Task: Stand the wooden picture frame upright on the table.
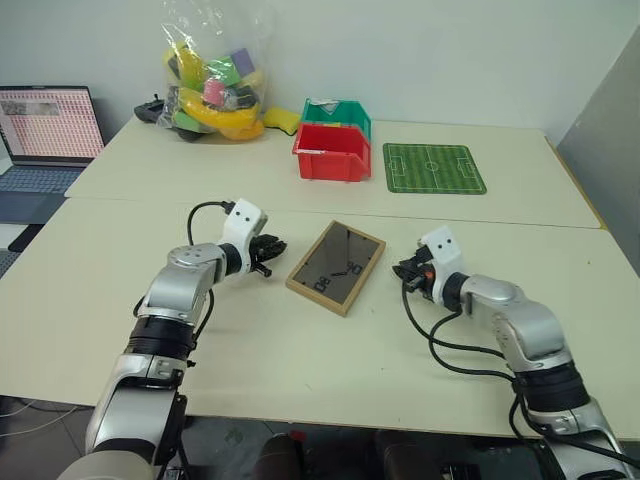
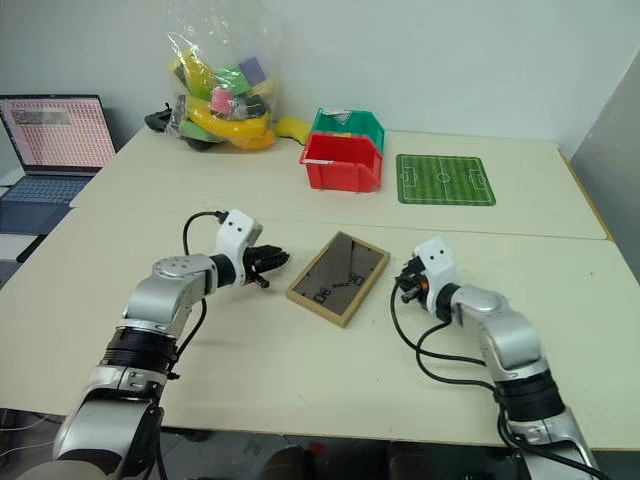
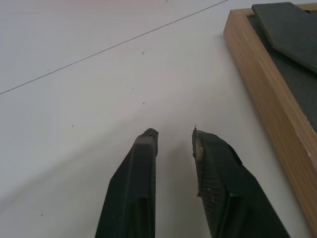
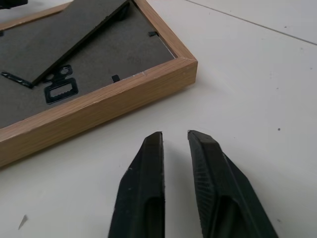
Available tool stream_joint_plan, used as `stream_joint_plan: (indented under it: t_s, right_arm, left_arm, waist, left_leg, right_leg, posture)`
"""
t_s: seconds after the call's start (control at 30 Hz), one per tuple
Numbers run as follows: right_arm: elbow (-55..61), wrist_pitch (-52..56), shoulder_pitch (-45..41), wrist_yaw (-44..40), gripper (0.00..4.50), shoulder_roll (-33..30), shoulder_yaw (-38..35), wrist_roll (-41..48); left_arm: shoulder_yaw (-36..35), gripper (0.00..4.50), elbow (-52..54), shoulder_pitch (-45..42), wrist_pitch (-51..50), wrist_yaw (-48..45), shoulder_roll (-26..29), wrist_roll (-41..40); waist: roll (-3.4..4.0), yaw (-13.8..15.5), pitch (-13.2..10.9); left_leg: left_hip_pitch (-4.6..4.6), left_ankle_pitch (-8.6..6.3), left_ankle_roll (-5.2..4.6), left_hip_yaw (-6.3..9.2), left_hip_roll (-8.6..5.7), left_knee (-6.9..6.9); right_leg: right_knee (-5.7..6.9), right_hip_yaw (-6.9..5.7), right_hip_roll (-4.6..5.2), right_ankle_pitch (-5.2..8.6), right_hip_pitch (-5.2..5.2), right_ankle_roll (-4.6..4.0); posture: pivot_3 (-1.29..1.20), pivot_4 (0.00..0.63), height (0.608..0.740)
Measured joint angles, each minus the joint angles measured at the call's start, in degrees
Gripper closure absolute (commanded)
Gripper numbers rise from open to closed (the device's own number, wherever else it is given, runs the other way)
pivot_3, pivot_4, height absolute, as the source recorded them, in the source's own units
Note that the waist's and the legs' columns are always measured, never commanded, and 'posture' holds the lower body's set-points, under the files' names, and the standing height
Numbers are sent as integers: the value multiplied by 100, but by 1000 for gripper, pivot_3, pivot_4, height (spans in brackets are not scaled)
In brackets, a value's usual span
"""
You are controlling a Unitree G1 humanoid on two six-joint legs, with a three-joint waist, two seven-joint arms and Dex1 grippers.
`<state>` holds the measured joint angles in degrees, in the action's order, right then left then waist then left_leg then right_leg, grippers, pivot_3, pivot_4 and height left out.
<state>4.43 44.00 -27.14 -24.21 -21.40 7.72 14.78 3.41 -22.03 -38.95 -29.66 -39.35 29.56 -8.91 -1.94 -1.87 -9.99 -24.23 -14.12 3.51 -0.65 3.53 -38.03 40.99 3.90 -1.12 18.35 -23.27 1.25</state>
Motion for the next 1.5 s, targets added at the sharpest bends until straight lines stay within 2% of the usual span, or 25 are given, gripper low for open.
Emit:
stream_joint_plan:
  t_s: [0.07, 0.1, 0.33, 0.57, 0.87, 0.97, 1.03, 1.1, 1.2, 1.23, 1.27, 1.37, 1.43, 1.5]
  right_arm:
    - [-196, -114, -94, 63, 4500, 161, 54, -74]
    - [-297, -171, -152, 78, 4500, 260, 86, -129]
    - [-589, -320, -375, 80, 4500, 547, 257, -403]
    - [-463, -221, -342, 105, 4500, 661, 291, -564]
    - [719, 549, 215, -601, 4500, 82, 592, -322]
    - [806, 499, 311, -790, 4500, -133, 734, -343]
    - [810, 247, 330, -918, 4500, -420, 838, -455]
    - [649, -70, 323, -974, 4500, -589, 833, -576]
    - [385, -495, 292, -1083, 4500, -727, 794, -686]
    - [210, -657, 245, -1126, 4500, -715, 760, -690]
    - [141, -708, 213, -1152, 4500, -709, 752, -690]
    - [-224, -1019, 84, -1260, 4500, -686, 704, -699]
    - [-386, -1216, 69, -1313, 4500, -639, 698, -704]
    - [-492, -1324, 38, -1328, 4500, -577, 698, -710]
  left_arm:
    - [3, 4413, -77, 1, 4, 0, -128, 2]
    - [15, 4479, -112, 0, 5, -3, -222, 4]
    - [365, 4479, 391, 142, -302, -280, -409, 16]
    - [419, 4479, 1780, 826, -1092, -510, -86, -73]
    - [396, 4479, 3349, 1711, -1974, -617, 456, -378]
    - [343, 4479, 3647, 1919, -2172, -649, 611, -559]
    - [296, 4479, 3931, 2167, -2248, -775, 918, -697]
    - [136, 4105, 4119, 2474, -2191, -950, 1211, -853]
    - [-466, 3504, 4162, 2777, -2726, -1265, 1286, -1549]
    - [-886, 3207, 4095, 2770, -3289, -1382, 1233, -2087]
    - [-1059, 3141, 4030, 2733, -3494, -1411, 1207, -2270]
    - [-2030, 2537, 3414, 2279, -5023, -1585, 1161, -3269]
    - [-2464, 2163, 2970, 2050, -5785, -1643, 1191, -3803]
    - [-2564, 1711, 2617, 2015, -6132, -1607, 1194, -4136]
  waist:
    - [0, 8, 0]
    - [-1, 10, 1]
    - [1, -5, 2]
    - [2, -6, 3]
    - [2, -6, 4]
    - [2, -15, 4]
    - [1, -27, 4]
    - [0, -39, 5]
    - [-2, -43, 4]
    - [-3, -43, 4]
    - [-3, -43, 4]
    - [-4, -53, 3]
    - [-4, -60, 3]
    - [-4, -63, 3]
  left_leg:
    - [0, 0, 0, 0, -2, 0]
    - [-1, 0, 0, 0, -2, -1]
    - [1, 1, 1, 0, -1, 1]
    - [2, 1, 1, 4, 0, 2]
    - [9, 0, -1, 6, -2, 3]
    - [12, -1, -1, 5, -2, 4]
    - [15, -1, -2, 3, -2, 6]
    - [20, -1, -2, 2, 1, 7]
    - [21, -1, -2, 4, 2, 6]
    - [21, -1, -2, 3, 2, 6]
    - [21, -1, -2, 3, 1, 6]
    - [19, -1, -3, 6, 0, 5]
    - [20, -2, -3, 4, 0, 7]
    - [20, -1, -2, 5, 2, 7]
  right_leg:
    - [0, -3, 3, 0, 0, 0]
    - [0, -4, 3, 0, 1, 0]
    - [2, -2, 6, 0, 1, 0]
    - [3, 1, 7, 0, 2, 0]
    - [1, 4, 7, 0, 7, 0]
    - [1, 5, 4, 0, 9, 1]
    - [-1, 9, 2, 1, 9, 1]
    - [-1, 10, 0, 1, 11, 1]
    - [1, 5, -1, 1, 11, 1]
    - [2, 3, -2, 1, 12, 1]
    - [3, -1, -3, 1, 12, 1]
    - [2, -19, -6, 2, 11, 2]
    - [-1, -16, -5, 2, 12, 2]
    - [0, -16, -3, 2, 10, 2]
  posture:
    - [0, 150, 740]
    - [0, 150, 740]
    - [0, 150, 740]
    - [0, 150, 740]
    - [0, 150, 740]
    - [0, 150, 740]
    - [0, 150, 740]
    - [0, 150, 740]
    - [0, 150, 740]
    - [0, 150, 740]
    - [0, 150, 740]
    - [0, 150, 740]
    - [0, 150, 740]
    - [0, 150, 740]
